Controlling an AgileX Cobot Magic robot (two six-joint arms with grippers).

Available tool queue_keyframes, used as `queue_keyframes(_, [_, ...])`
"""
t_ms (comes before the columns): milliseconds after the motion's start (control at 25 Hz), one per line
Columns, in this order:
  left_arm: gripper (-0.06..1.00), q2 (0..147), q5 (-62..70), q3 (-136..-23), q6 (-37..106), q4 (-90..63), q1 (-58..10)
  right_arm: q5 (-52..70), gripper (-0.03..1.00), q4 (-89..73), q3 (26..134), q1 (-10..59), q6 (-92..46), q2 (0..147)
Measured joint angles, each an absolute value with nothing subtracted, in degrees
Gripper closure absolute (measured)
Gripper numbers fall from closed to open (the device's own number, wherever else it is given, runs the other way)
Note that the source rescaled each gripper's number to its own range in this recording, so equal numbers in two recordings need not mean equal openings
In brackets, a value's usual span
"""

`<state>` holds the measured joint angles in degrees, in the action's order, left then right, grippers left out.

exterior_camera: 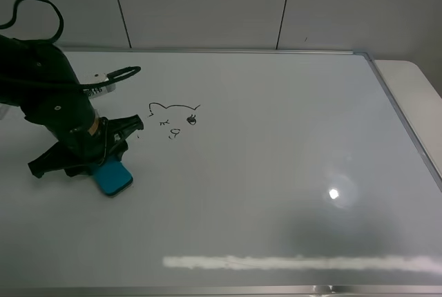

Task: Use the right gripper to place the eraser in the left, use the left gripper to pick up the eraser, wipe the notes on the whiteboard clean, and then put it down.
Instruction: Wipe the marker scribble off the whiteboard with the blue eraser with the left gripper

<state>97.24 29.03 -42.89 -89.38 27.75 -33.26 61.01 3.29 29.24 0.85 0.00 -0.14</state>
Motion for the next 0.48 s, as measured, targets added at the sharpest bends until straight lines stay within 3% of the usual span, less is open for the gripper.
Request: queue_keyframes(480, [0.91,87.32,36.71,-47.46,-52.33,26.52,-33.15,61.01,-0.03,3.29,29.24,0.85,0.0,-0.14])
